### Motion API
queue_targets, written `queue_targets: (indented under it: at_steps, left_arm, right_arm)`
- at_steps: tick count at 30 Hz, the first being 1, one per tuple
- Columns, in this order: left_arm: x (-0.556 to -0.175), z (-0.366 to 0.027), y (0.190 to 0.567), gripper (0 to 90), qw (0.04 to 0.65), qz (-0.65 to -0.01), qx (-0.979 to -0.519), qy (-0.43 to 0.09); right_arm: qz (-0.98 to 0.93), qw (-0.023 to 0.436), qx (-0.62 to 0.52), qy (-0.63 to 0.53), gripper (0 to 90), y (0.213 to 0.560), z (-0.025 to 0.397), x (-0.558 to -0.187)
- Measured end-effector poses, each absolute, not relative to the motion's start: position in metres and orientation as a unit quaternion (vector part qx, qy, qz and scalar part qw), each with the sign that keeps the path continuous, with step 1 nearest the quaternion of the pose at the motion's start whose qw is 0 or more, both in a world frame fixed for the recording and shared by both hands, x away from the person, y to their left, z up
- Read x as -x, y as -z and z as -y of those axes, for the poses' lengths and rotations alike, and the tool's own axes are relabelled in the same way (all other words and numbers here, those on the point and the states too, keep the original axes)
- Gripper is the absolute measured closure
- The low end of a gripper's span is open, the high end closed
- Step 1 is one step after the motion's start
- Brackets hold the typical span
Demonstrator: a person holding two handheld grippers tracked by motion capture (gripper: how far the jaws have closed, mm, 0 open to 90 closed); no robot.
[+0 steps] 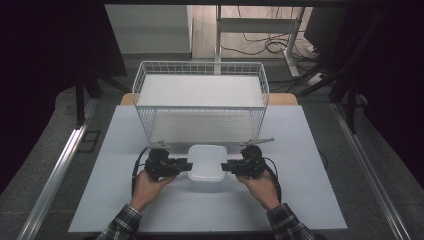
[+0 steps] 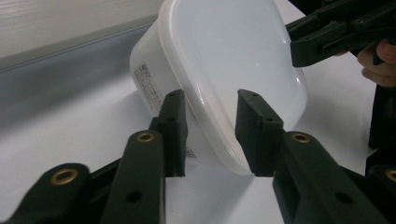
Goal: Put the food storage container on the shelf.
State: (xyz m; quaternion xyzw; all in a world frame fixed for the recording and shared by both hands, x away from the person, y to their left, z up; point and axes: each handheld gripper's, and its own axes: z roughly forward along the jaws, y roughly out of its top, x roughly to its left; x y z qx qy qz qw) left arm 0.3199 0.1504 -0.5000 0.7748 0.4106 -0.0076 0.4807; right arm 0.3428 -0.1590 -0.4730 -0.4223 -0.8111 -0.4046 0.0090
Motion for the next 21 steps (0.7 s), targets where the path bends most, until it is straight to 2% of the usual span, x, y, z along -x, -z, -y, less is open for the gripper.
queue_targets:
  at_steps: [2, 4, 5, 8, 21]
  left_arm:
    - [-0.316, -0.151, 0.499, 71.4, 0.489, -0.420, -0.765, 0.006]
    - [-0.315, -0.153, 0.500, 74.3, 0.500, -0.426, -0.754, 0.010]
    - [-0.314, -0.152, 0.502, 79.7, 0.504, -0.426, -0.751, 0.004]
    - [-0.313, -0.152, 0.503, 79.9, 0.504, -0.430, -0.749, 0.001]
    - [-0.306, -0.149, 0.488, 80.0, 0.504, -0.432, -0.747, -0.043]
  right_arm:
    - [0.800, 0.006, 0.434, 0.415, 73.2, 0.472, 0.162, -0.340]
    - [0.798, 0.004, 0.436, 0.417, 75.5, 0.472, 0.163, -0.340]
    - [0.797, -0.005, 0.437, 0.417, 77.5, 0.471, 0.164, -0.339]
    - [0.803, -0.037, 0.428, 0.413, 77.7, 0.471, 0.161, -0.334]
    - [0.796, -0.070, 0.410, 0.440, 77.8, 0.463, 0.160, -0.329]
